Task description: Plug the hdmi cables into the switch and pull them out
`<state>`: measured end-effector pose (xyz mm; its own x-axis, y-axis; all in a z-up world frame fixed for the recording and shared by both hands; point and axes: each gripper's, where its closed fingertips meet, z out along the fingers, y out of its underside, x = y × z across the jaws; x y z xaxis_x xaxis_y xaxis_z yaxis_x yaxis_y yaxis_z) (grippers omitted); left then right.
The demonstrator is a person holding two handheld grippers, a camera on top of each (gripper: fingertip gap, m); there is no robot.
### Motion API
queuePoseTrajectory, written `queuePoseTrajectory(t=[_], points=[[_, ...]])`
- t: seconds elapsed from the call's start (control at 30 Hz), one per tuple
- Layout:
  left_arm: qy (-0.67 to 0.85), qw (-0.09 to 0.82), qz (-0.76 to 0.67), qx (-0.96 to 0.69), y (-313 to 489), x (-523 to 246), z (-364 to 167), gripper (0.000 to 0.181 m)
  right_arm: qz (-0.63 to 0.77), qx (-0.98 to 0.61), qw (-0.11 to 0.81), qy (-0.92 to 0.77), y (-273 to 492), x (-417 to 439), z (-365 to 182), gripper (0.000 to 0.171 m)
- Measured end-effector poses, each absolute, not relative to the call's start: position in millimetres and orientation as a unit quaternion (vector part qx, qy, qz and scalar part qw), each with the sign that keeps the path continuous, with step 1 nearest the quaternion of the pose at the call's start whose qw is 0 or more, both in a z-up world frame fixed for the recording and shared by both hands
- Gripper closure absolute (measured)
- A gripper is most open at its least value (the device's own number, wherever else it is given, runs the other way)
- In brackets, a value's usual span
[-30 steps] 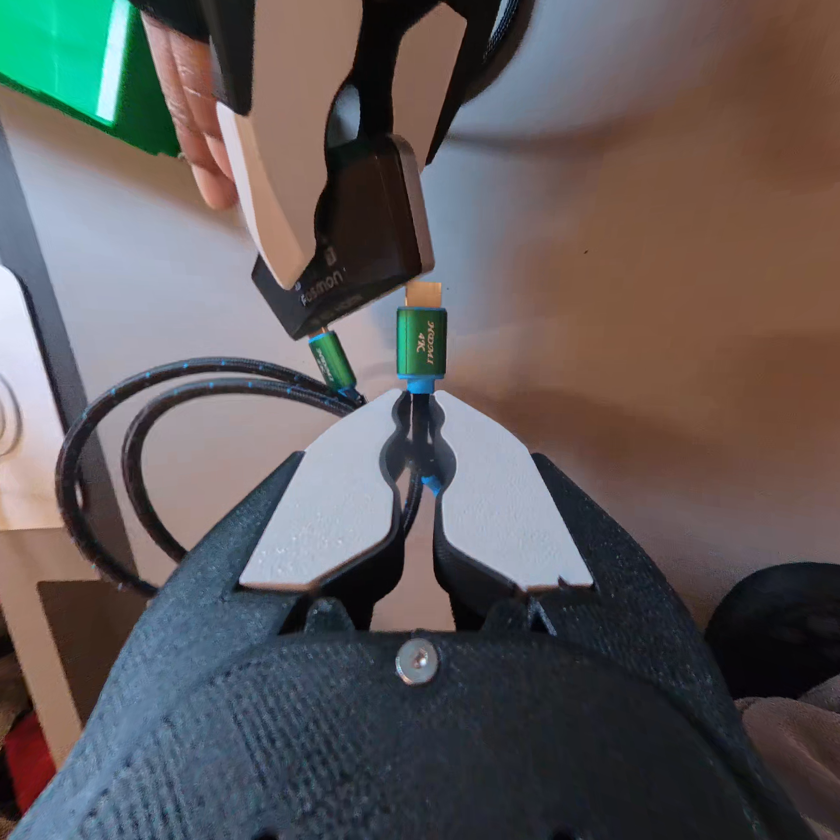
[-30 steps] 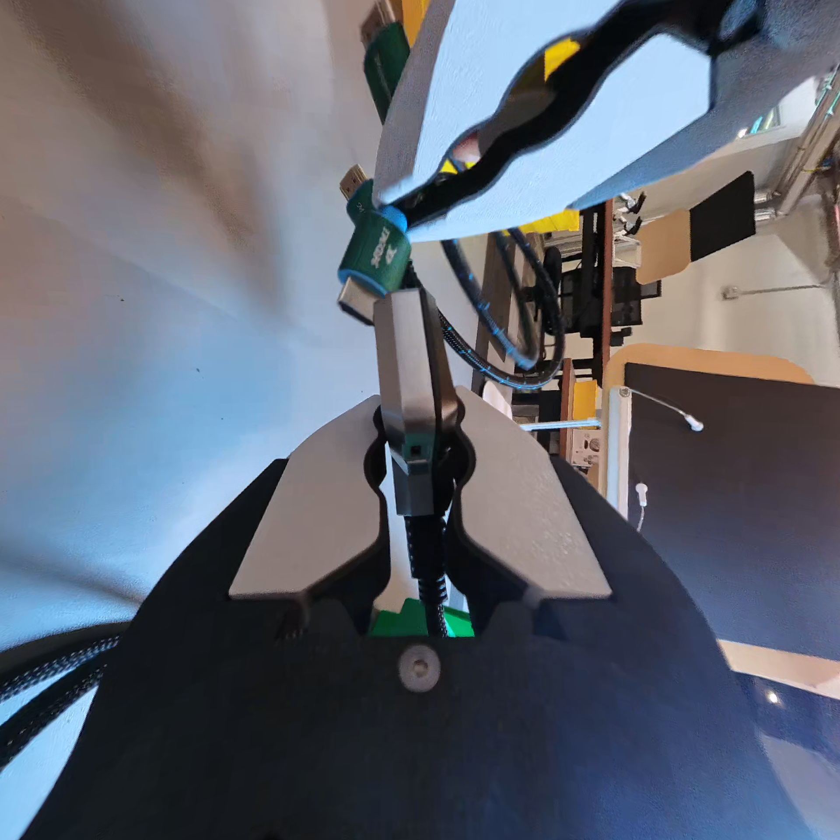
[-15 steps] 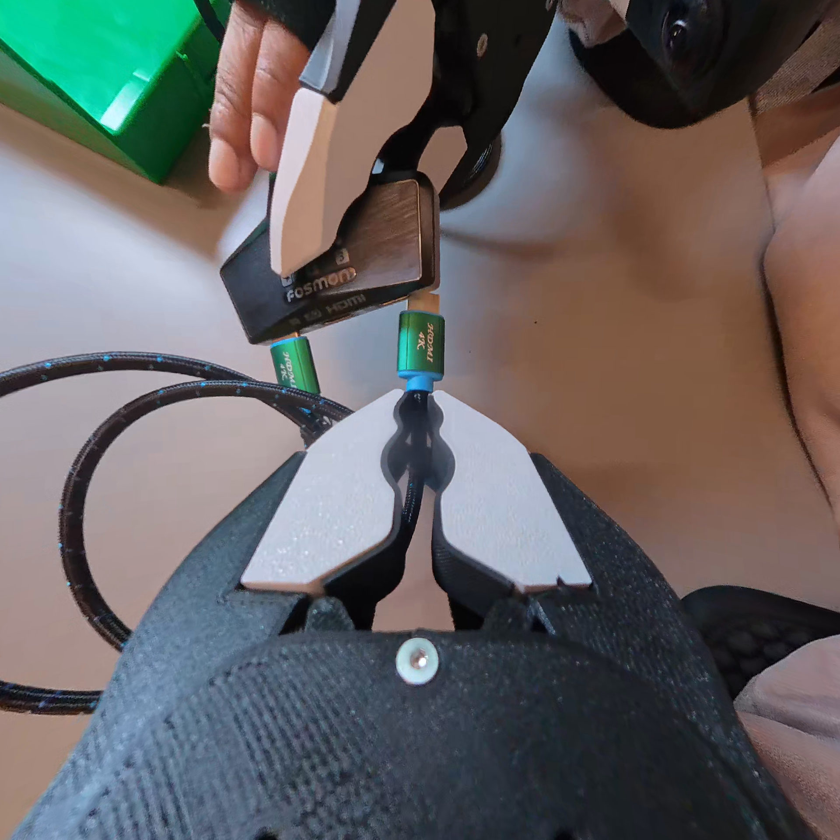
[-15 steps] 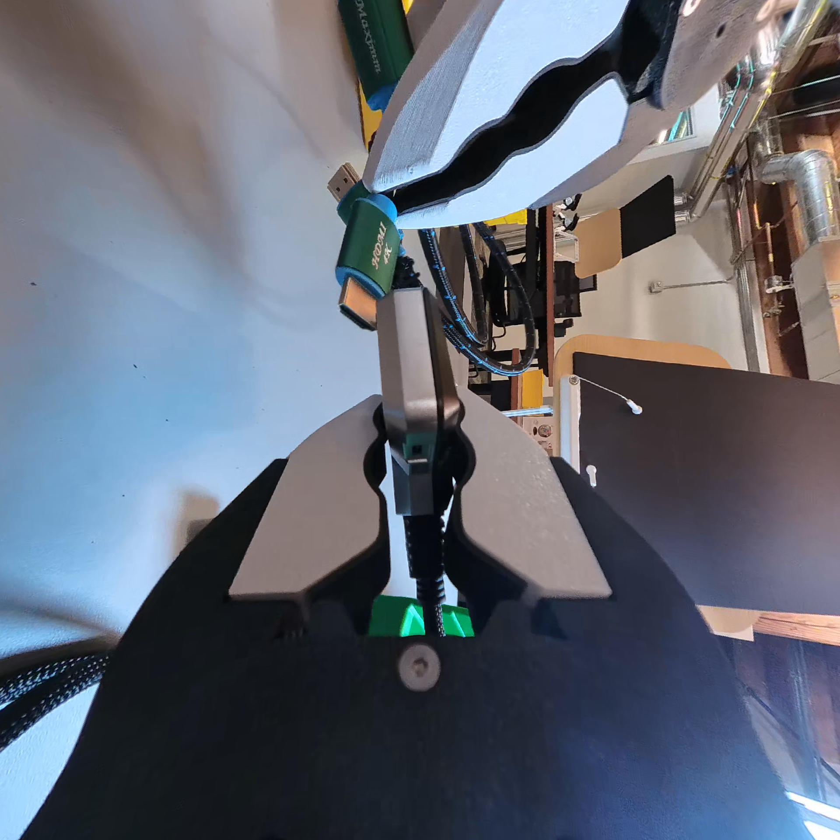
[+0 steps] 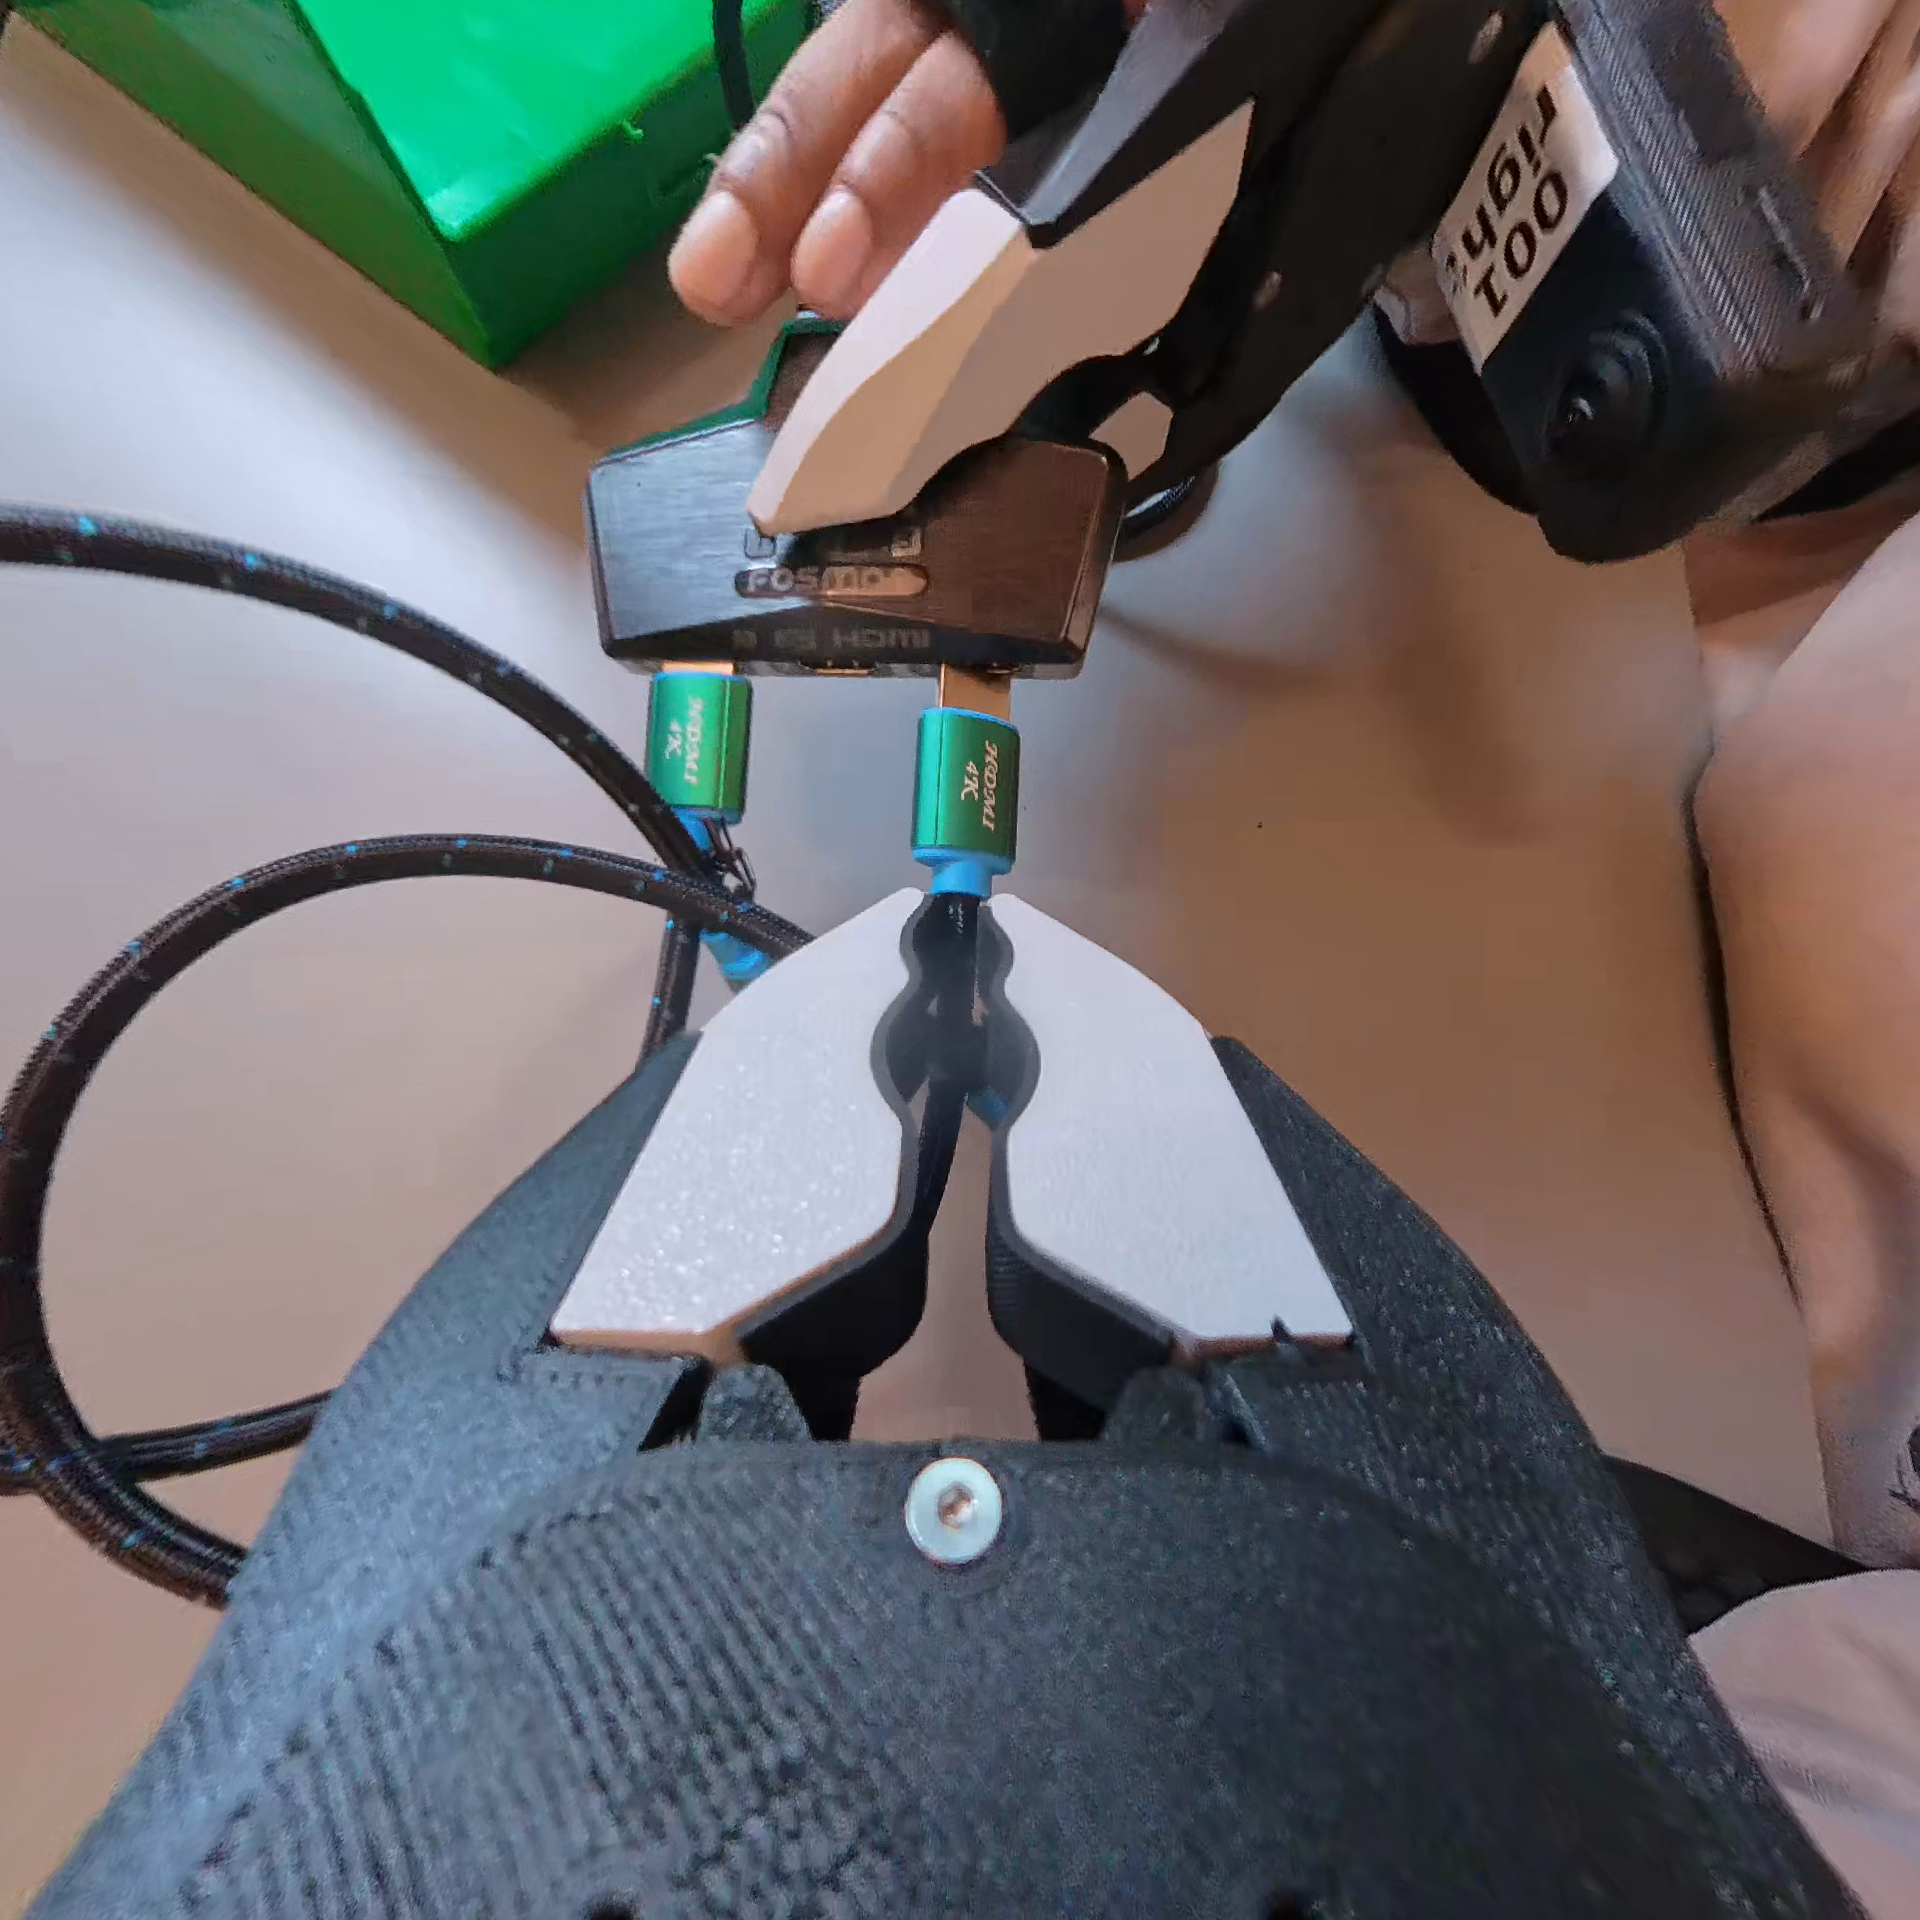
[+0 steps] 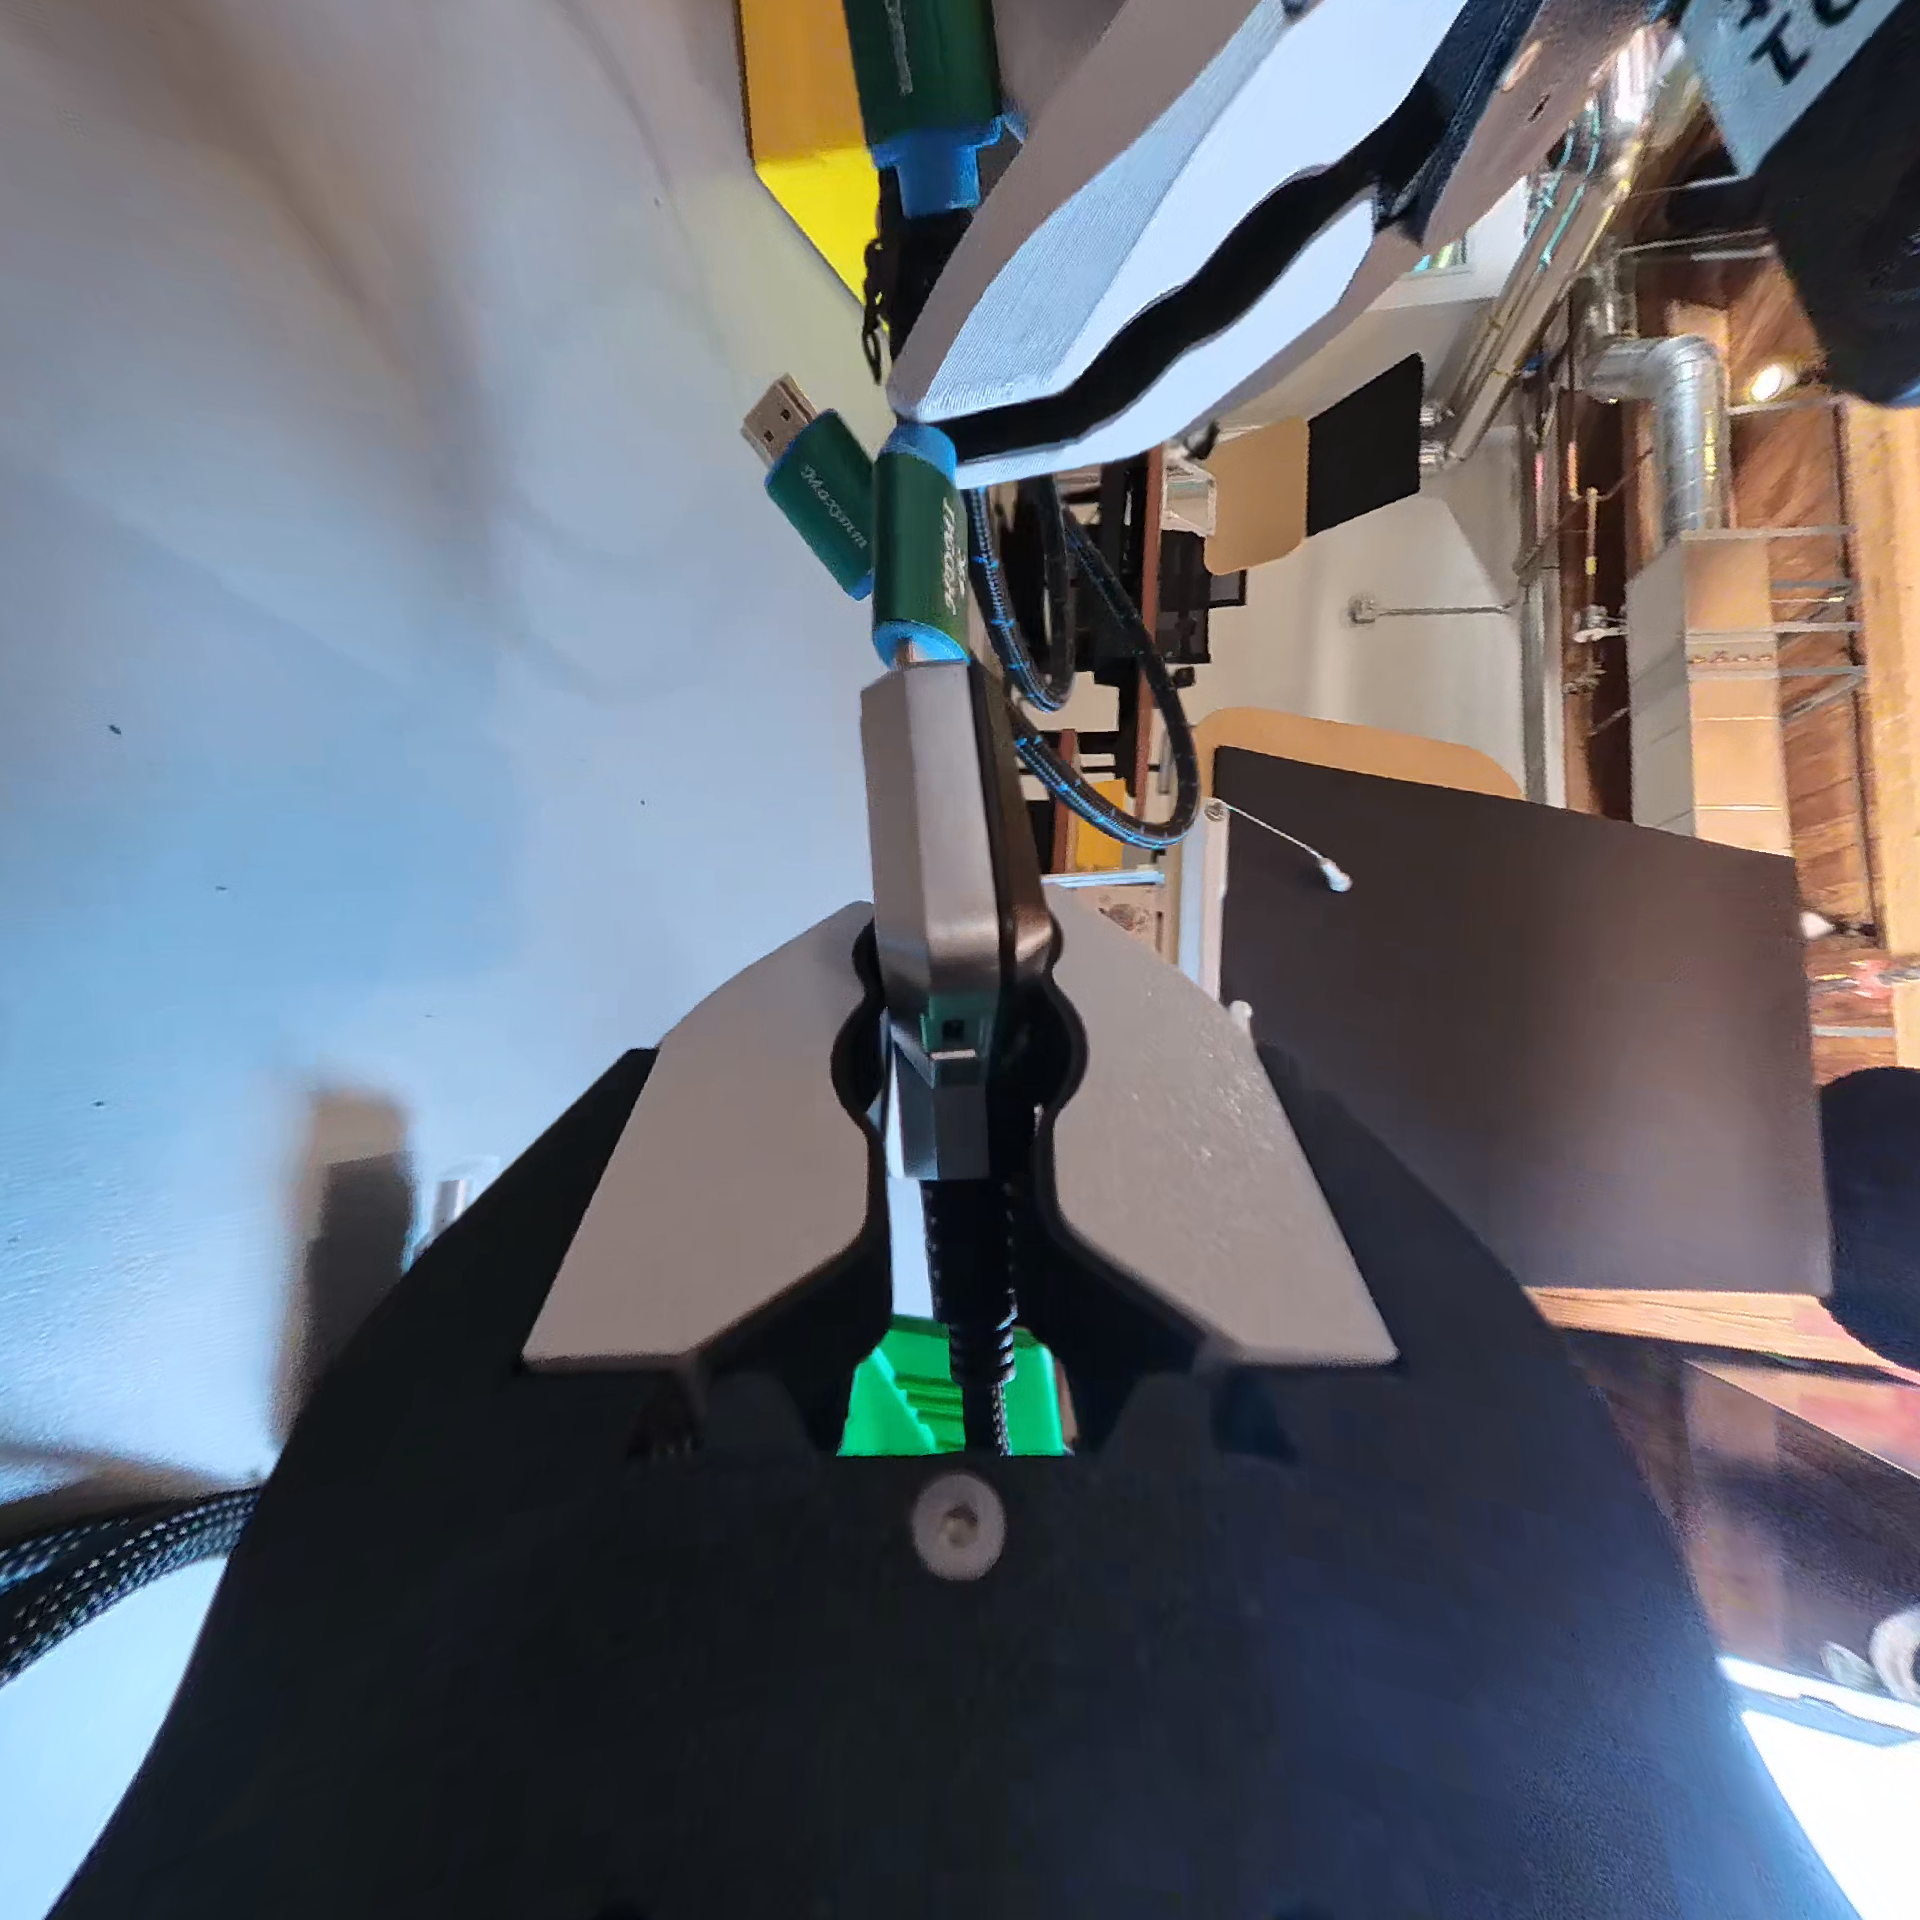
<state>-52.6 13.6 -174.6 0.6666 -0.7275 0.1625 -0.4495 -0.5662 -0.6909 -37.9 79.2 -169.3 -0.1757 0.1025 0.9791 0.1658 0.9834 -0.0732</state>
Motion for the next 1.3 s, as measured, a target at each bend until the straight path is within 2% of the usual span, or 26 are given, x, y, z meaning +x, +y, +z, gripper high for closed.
queuePoseTrajectory(t=[0.43,0.83,0.97,1.07,1.13,1.2,1.3], points=[[0.307,0.318,-0.314,-0.840,10.3,-49.7,-169.1,0.176,-0.061,-0.057,0.680,-0.728,79.2,-38.5,-166.9,0.147],[0.276,0.376,-0.382,-0.798,19.3,-46.8,-148.1,0.176,-0.053,-0.067,0.722,-0.686,86.9,-34.8,-150.9,0.146],[0.204,0.421,-0.489,-0.736,29.5,-41.7,-114.6,0.181,-0.028,-0.058,0.740,-0.670,72.4,-36.0,-143.6,0.148],[0.283,0.386,-0.385,-0.789,23.0,-32.1,-146.7,0.181,-0.025,-0.073,0.742,-0.666,70.4,-38.7,-138.8,0.148],[0.253,0.432,-0.393,-0.771,29.4,-38.7,-119.5,0.181,-0.029,-0.077,0.744,-0.663,76.6,-35.2,-133.9,0.149],[0.264,0.482,-0.300,-0.780,33.7,-57.5,-106.8,0.181,-0.028,-0.090,0.740,-0.666,85.9,-32.2,-132.1,0.149],[0.289,0.506,-0.197,-0.789,28.1,-72.7,-93.1,0.179,-0.017,-0.118,0.739,-0.663,99.2,-30.3,-130.1,0.149]])
